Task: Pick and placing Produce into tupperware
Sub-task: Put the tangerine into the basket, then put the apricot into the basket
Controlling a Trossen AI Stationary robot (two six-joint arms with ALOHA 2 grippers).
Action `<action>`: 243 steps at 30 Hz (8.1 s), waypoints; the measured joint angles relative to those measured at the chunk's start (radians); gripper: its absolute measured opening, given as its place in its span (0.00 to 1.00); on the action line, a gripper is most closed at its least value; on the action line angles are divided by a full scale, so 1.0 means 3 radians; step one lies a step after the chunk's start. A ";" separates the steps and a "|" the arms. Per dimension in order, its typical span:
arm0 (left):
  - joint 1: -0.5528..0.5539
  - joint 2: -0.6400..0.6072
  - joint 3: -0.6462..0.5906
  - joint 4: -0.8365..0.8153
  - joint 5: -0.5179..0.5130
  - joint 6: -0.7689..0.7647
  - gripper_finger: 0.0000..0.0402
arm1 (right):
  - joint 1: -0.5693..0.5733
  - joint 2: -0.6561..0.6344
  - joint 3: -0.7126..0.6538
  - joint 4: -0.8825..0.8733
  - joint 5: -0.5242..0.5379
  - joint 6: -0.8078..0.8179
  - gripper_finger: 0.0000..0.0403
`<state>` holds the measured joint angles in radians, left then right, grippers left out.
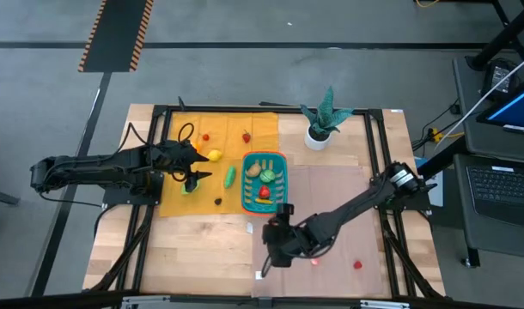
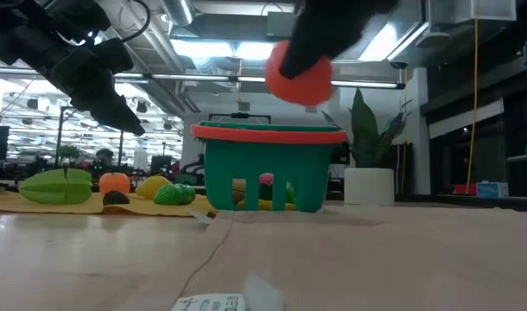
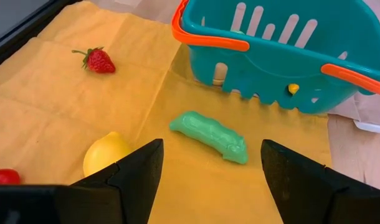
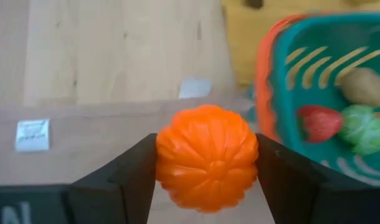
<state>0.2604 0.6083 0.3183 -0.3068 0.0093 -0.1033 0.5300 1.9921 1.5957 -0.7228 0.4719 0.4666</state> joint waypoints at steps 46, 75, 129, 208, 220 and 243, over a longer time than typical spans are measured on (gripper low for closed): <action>0.0000 0.0000 0.0000 0.0079 0.0000 -0.0003 0.65 | -0.0219 -0.2015 -0.3743 0.4672 0.0763 -0.1199 0.59; 0.0001 0.0000 0.0000 0.0124 -0.0001 0.0108 0.65 | -0.1202 -0.1362 -0.3212 0.5028 -0.0429 -0.1394 0.59; 0.0001 0.0000 -0.0001 0.0008 -0.0001 0.0119 0.65 | -0.1451 -0.0263 -0.1084 0.1684 -0.1244 -0.1497 0.59; 0.0004 0.0001 -0.0001 0.0027 -0.0003 0.0115 0.65 | 0.0523 -0.1159 -0.2069 0.0730 -0.1103 0.0291 0.86; 0.0004 0.0001 -0.0001 0.0015 -0.0003 0.0116 0.65 | 0.0849 -0.0459 -0.1390 0.0263 -0.0950 0.0755 0.86; 0.0003 0.0000 -0.0001 0.0006 -0.0003 0.0107 0.65 | 0.0903 -0.0366 -0.1369 0.0215 -0.0764 0.0865 0.86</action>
<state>0.2613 0.6084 0.3180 -0.3050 0.0086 -0.0713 0.8009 1.8824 1.1851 -0.6582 0.2428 0.7261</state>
